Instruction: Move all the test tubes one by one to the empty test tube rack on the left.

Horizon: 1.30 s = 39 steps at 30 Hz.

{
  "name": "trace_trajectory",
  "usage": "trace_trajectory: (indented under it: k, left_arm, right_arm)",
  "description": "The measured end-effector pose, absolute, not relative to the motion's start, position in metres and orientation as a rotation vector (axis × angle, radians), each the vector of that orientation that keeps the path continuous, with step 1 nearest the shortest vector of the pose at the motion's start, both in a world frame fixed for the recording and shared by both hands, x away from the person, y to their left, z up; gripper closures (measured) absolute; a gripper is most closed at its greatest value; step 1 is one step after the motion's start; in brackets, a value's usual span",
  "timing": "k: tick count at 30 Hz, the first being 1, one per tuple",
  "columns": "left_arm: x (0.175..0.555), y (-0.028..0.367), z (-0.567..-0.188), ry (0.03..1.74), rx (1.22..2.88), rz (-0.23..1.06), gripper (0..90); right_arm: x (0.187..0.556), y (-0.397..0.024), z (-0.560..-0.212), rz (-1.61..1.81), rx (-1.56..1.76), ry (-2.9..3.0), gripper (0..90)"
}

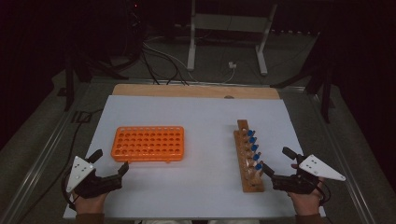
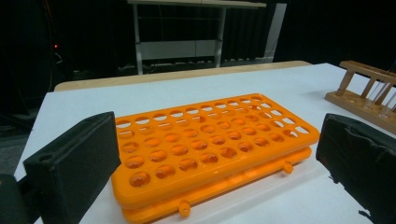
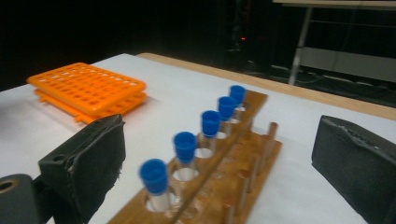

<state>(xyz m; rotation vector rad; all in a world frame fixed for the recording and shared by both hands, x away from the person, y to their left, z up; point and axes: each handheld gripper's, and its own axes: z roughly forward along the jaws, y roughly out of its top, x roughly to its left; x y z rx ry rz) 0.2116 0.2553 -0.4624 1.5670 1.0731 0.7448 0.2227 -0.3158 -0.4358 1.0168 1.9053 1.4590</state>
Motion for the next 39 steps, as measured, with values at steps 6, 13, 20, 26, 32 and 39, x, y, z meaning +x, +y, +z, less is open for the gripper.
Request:
trace_trajectory:
  k: [6,13,20,26,32,39]
  left_arm:
    - [0.212,0.254,-0.463,1.071,1.571,0.742,0.3]
    - [0.212,0.258,-0.463,1.085,1.551,0.741,0.3]
    - [0.212,0.256,-0.463,1.083,1.563,0.739,0.4]
    - [0.212,0.258,-0.463,1.089,1.553,0.737,0.4]
    - [0.212,0.257,-0.463,1.088,1.555,0.734,0.4]
    - [0.212,0.256,-0.464,1.087,1.563,0.733,0.3]
  right_arm:
    - [0.219,-0.310,-0.436,1.487,0.975,1.945,3.0]
    - [0.213,-0.303,-0.444,1.480,0.965,2.020,7.0]
    - [0.214,-0.295,-0.456,1.417,0.981,2.096,23.3]
    - [0.217,-0.292,-0.462,1.407,1.016,2.118,47.5]
    - [0.221,-0.294,-0.467,1.409,1.016,2.142,72.2]
    - [0.223,-0.290,-0.469,1.363,0.991,2.156,76.2]
